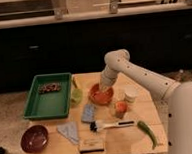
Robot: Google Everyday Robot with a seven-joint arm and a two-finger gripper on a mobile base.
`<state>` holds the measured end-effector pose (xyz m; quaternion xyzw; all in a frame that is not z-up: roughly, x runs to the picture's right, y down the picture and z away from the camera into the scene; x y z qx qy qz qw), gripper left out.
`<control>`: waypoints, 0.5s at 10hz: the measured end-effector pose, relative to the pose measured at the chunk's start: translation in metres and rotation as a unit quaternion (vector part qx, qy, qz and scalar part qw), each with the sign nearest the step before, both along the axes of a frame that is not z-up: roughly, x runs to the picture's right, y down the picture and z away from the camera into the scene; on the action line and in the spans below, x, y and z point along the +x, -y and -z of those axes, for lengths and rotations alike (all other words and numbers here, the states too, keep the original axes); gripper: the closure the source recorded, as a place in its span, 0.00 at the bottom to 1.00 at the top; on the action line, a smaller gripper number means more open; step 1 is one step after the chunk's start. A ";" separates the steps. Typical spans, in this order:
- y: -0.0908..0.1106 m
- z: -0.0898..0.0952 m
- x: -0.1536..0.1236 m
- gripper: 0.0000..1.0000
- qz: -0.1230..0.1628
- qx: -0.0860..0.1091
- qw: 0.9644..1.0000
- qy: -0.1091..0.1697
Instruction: Place fork in red bowl
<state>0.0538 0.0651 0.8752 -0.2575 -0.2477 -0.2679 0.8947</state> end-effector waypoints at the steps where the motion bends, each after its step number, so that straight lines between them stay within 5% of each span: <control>1: 0.000 0.000 -0.001 0.54 0.000 0.000 1.000 0.001; 3: -0.001 -0.002 -0.002 0.32 -0.001 -0.003 1.000 0.001; 5: -0.001 -0.003 -0.002 0.20 -0.002 -0.004 1.000 0.001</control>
